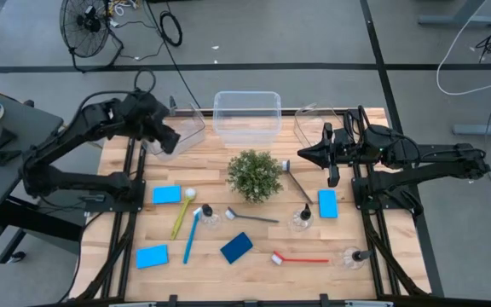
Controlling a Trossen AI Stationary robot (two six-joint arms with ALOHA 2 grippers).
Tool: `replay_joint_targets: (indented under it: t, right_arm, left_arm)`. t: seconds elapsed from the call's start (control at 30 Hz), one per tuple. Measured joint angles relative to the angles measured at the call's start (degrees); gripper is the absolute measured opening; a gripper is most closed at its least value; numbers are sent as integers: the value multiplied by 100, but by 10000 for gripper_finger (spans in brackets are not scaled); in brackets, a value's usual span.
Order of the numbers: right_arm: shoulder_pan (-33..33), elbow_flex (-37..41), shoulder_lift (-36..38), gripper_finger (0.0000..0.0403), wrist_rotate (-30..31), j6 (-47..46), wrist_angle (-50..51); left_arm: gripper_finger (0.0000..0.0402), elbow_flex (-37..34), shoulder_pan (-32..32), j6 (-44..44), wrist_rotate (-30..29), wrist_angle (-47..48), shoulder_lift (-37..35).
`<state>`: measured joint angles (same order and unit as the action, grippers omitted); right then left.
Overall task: Pick & Place Kitchen Sink Supplies
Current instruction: Put the transparent soap dispenser into the left transparent bin
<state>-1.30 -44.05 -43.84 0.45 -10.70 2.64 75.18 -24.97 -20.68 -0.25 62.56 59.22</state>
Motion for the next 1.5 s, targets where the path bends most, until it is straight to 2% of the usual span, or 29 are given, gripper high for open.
replay_joint_targets:
  t: [0.43,0.6,0.7,0.87,1.2,1.4,1.5]
  right_arm:
    - [1,0,-1,9,0,-4,3]
    - [2,0,-2,9,0,-20,4]
    - [0,0,-1,9,0,-22,4]
    - [2,0,0,9,0,-22,4]
    - [0,2,-2,9,4,-133,46]
    - [0,2,-2,9,2,-146,45]
    - [0,2,0,9,2,-242,66]
  left_arm:
    - [158,0,1226,681,1204,-1103,0]
    - [158,0,1698,1817,1551,-1213,0]
    - [158,0,1975,2405,1579,-1214,0]
    - [158,0,2299,2869,1580,-1232,63]
    - [158,-2,2613,2908,1549,-1206,719]
    - [159,-4,2751,3391,1574,-1202,1130]
    - [159,-4,2844,3612,1792,-1171,1215]
